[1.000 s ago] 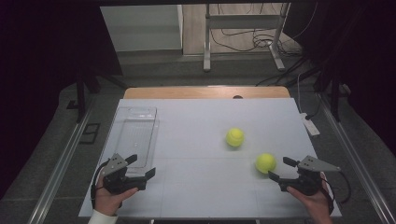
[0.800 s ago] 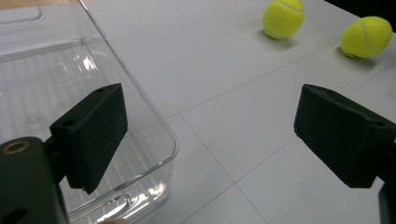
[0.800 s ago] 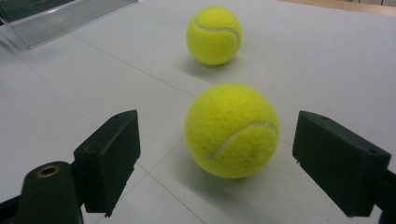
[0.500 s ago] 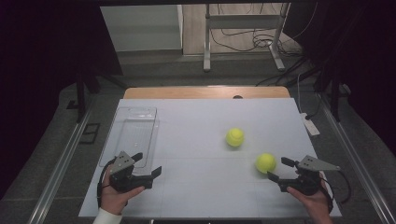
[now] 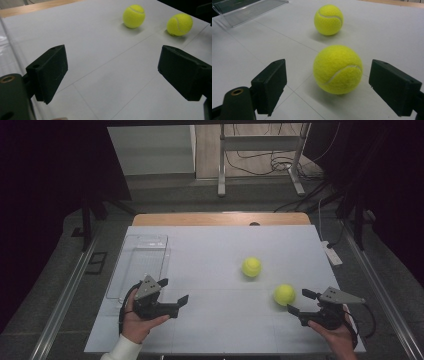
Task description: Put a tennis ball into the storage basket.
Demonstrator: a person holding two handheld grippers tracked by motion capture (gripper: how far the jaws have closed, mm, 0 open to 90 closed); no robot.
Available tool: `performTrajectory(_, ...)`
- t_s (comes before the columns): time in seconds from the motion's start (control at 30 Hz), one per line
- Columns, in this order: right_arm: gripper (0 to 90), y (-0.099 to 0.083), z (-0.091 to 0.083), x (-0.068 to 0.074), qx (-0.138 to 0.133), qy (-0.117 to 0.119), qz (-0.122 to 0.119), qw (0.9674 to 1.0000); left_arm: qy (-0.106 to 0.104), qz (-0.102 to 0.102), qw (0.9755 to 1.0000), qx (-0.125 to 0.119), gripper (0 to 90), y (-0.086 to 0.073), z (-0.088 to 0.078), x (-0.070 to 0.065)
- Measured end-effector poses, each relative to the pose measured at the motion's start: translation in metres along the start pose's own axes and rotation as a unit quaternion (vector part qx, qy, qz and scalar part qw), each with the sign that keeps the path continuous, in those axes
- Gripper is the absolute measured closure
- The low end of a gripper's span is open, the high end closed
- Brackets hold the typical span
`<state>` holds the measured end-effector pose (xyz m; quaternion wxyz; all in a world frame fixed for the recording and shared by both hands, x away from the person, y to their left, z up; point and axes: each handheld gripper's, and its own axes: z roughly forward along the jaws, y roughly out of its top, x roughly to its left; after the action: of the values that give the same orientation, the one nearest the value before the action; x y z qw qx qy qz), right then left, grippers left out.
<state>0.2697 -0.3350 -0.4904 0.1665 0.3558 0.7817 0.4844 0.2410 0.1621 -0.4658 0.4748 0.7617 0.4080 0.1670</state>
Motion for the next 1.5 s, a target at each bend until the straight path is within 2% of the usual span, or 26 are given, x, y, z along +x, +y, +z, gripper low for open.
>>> performTrajectory(0.13, 15.5, -0.001, 0.001, 0.001, 0.002, 0.003, 0.0, 1.0, -0.015, -0.001, 0.9999, 0.004, 10.2, 0.004, 0.011, -0.004)
performTrajectory(0.33, 15.7, 0.001, 0.002, 0.001, 0.0, 0.004, -0.003, 1.0, -0.028, -0.007, 0.9995, 0.008, 10.2, 0.009, 0.022, -0.005)
performTrajectory(0.53, 15.6, 0.001, 0.003, 0.002, 0.002, 0.006, -0.006, 1.0, -0.038, -0.004, 0.9992, 0.011, 10.2, 0.016, 0.03, -0.007)
performTrajectory(0.9, 15.6, 0.0, 0.002, 0.001, 0.001, 0.004, -0.004, 1.0, -0.043, 0.005, 0.9985, 0.032, 10.4, 0.025, 0.052, -0.017)
performTrajectory(1.5, 15.6, 0.0, 0.004, 0.002, 0.004, 0.004, -0.007, 1.0, -0.061, 0.01, 0.9972, 0.042, 10.3, 0.032, 0.068, -0.022)
